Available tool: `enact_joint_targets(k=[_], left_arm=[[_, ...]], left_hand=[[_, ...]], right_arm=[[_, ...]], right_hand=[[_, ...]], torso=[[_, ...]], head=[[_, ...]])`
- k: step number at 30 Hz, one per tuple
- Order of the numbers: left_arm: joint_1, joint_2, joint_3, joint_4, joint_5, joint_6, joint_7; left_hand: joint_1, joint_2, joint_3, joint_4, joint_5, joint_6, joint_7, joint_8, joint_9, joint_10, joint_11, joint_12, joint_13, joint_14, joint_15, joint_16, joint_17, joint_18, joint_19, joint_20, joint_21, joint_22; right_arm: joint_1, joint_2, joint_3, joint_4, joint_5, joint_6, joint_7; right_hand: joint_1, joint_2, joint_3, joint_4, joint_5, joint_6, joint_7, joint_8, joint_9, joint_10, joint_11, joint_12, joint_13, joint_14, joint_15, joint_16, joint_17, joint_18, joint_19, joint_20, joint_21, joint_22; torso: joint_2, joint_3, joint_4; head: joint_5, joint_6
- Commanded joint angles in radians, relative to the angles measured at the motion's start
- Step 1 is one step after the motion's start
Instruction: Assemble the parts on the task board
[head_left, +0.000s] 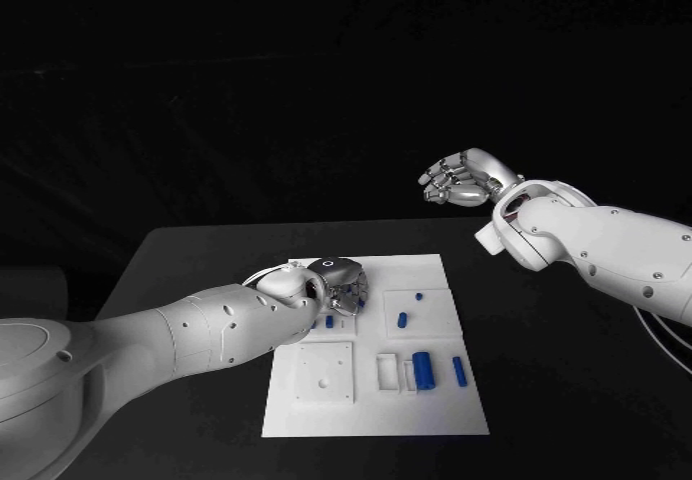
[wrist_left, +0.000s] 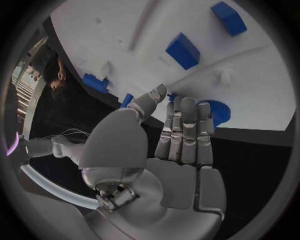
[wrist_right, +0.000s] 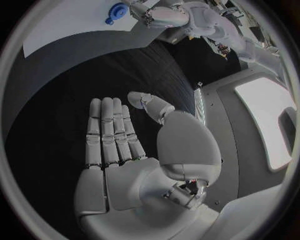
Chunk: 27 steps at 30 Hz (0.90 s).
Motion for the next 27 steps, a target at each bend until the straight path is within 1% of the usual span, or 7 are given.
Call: enact_joint_targets(k=[1, 5, 6, 10, 20, 23, 27], left_arm=[[-0.001, 0.007, 0.001, -0.006, -0.006, 0.015, -0.011], [-0.003, 0.009, 0.001, -0.010, -0.006, 0.027, -0.015], [-0.003, 0.010, 0.001, -0.011, -0.006, 0.030, -0.015], [-0.007, 0.012, 0.001, -0.013, -0.006, 0.024, -0.013], [-0.008, 0.018, 0.001, -0.012, -0.006, 0.008, -0.020], [-0.008, 0.017, 0.001, -0.011, -0.006, -0.007, -0.019], [-0.008, 0.015, 0.001, -0.010, -0.006, -0.019, -0.017]], left_hand=[[0.010, -0.001, 0.004, 0.003, -0.004, -0.006, 0.000, -0.003, -0.001, -0.008, 0.000, 0.006, 0.001, 0.001, 0.004, 0.005, 0.001, 0.010, 0.006, -0.027, 0.001, 0.012], [0.010, -0.001, 0.004, 0.003, -0.004, -0.006, 0.001, -0.003, -0.002, -0.010, 0.001, 0.006, 0.001, 0.000, 0.004, 0.005, 0.001, 0.010, 0.006, -0.027, 0.001, 0.013], [0.009, 0.001, 0.003, 0.004, -0.004, -0.018, -0.001, -0.009, -0.006, -0.032, 0.005, 0.001, -0.001, -0.001, 0.008, 0.005, 0.001, 0.010, 0.005, -0.025, 0.001, 0.013], [0.010, 0.003, 0.001, 0.006, -0.005, -0.019, 0.000, -0.005, -0.009, -0.045, 0.007, 0.023, 0.008, -0.002, 0.010, 0.007, 0.002, 0.014, 0.005, -0.021, 0.001, 0.015], [0.010, 0.000, -0.003, 0.010, -0.005, -0.028, -0.001, -0.002, -0.016, -0.068, 0.007, 0.063, 0.023, -0.001, 0.010, 0.015, 0.005, 0.017, 0.007, -0.020, 0.004, 0.018], [0.007, -0.003, -0.006, 0.013, -0.005, -0.026, 0.010, 0.002, -0.017, -0.072, 0.007, 0.075, 0.028, -0.001, 0.010, 0.017, 0.006, 0.018, 0.007, -0.020, 0.005, 0.018], [0.007, -0.008, -0.008, 0.014, -0.005, -0.028, 0.013, 0.004, -0.020, -0.068, 0.005, 0.098, 0.037, 0.003, 0.008, 0.020, 0.007, 0.020, 0.011, -0.021, 0.006, 0.017]], right_arm=[[0.000, 0.000, 0.000, 0.003, -0.010, 0.011, 0.006], [0.000, 0.000, 0.000, 0.002, -0.010, 0.010, 0.006], [0.000, 0.000, 0.000, 0.002, -0.010, 0.010, 0.006], [0.000, 0.001, 0.000, 0.004, -0.010, 0.012, 0.004], [0.000, 0.003, 0.000, 0.004, -0.010, 0.012, 0.005], [0.000, 0.003, 0.000, 0.004, -0.010, 0.012, 0.005], [0.000, 0.002, 0.000, 0.003, -0.010, 0.012, 0.005]], right_hand=[[0.005, 0.003, -0.005, 0.002, -0.006, -0.004, 0.003, 0.002, -0.002, 0.008, 0.000, -0.006, -0.001, -0.001, 0.008, 0.004, -0.001, 0.000, 0.006, 0.000, -0.006, 0.001], [0.005, 0.003, -0.005, 0.002, -0.006, -0.004, 0.003, 0.002, -0.002, 0.008, 0.000, -0.006, -0.001, -0.001, 0.008, 0.004, -0.001, 0.000, 0.006, 0.000, -0.006, 0.001], [0.005, 0.003, -0.005, 0.002, -0.006, -0.004, 0.003, 0.002, -0.002, 0.008, 0.000, -0.007, -0.001, 0.000, 0.008, 0.004, -0.002, 0.000, 0.006, 0.000, -0.007, 0.001], [0.004, 0.003, -0.006, 0.002, -0.007, -0.003, 0.003, 0.002, -0.002, 0.009, 0.000, -0.008, -0.002, 0.000, 0.008, 0.004, -0.002, 0.000, 0.007, 0.000, -0.007, 0.002], [0.004, 0.004, -0.006, 0.002, -0.009, -0.001, 0.001, 0.004, -0.002, 0.014, -0.001, -0.012, -0.004, 0.001, 0.008, 0.006, -0.002, 0.000, 0.009, -0.001, -0.009, 0.003], [0.004, 0.004, -0.006, 0.002, -0.009, -0.001, 0.001, 0.004, -0.002, 0.014, -0.001, -0.012, -0.004, 0.001, 0.008, 0.006, -0.003, 0.000, 0.009, -0.001, -0.009, 0.004], [0.005, 0.004, -0.006, 0.002, -0.009, -0.001, 0.001, 0.004, -0.002, 0.014, -0.001, -0.013, -0.005, 0.001, 0.007, 0.006, -0.003, 0.000, 0.009, -0.001, -0.009, 0.004]], torso=[[0.000, -0.0002, -0.0002], [-0.001, -0.0002, 0.0002], [-0.001, -0.0003, 0.0002], [-0.001, 0.0000, 0.0011], [-0.001, -0.0004, 0.0015], [-0.002, -0.0002, 0.0010], [-0.002, 0.0000, 0.0005]], head=[[-0.004, -0.001], [-0.005, -0.003], [-0.005, -0.003], [-0.007, -0.004], [-0.007, -0.004], [-0.008, -0.003], [-0.009, -0.003]])
